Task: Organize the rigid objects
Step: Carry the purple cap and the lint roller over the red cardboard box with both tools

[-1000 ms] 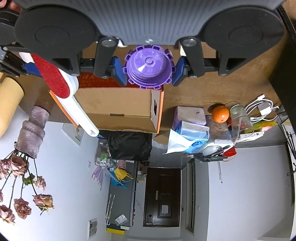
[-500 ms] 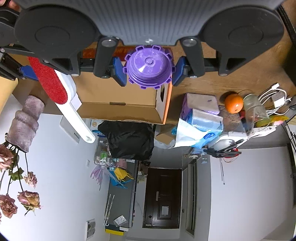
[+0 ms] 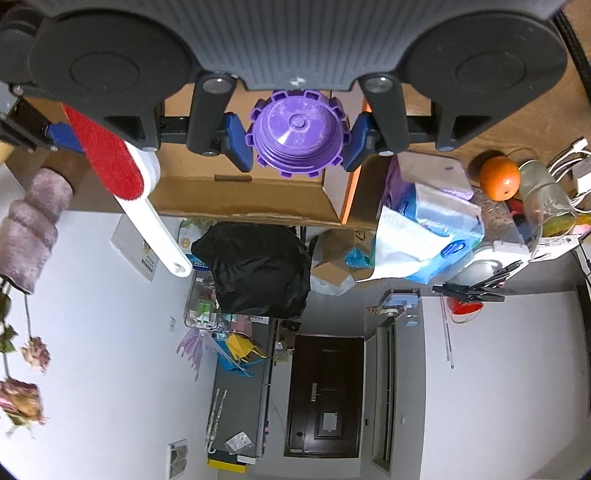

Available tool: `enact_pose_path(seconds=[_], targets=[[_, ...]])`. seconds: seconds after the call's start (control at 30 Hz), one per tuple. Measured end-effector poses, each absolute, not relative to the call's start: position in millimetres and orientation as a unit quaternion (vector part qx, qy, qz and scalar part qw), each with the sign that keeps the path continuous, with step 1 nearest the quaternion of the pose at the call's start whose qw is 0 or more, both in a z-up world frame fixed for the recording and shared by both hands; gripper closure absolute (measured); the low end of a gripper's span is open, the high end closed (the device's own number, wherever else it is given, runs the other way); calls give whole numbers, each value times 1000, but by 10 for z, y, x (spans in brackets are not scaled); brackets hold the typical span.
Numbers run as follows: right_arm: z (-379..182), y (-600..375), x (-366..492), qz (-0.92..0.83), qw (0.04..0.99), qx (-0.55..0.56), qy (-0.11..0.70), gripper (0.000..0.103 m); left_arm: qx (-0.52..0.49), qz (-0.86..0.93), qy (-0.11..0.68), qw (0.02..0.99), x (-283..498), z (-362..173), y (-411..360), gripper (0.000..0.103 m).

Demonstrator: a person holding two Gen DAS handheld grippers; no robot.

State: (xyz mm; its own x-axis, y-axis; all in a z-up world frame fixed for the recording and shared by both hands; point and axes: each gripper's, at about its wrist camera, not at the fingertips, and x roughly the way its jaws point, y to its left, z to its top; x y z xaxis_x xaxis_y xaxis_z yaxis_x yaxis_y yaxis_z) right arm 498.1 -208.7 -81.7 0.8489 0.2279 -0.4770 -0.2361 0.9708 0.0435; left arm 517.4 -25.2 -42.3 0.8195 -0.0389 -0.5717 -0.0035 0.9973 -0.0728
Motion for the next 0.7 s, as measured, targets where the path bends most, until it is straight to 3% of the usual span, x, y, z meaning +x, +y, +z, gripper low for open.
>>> enact_pose_path(seconds=[0.7], targets=[[-1143,-2055,5710,58,958,-16,282,49,-3,41,301,953,5975,-748,-439,48]])
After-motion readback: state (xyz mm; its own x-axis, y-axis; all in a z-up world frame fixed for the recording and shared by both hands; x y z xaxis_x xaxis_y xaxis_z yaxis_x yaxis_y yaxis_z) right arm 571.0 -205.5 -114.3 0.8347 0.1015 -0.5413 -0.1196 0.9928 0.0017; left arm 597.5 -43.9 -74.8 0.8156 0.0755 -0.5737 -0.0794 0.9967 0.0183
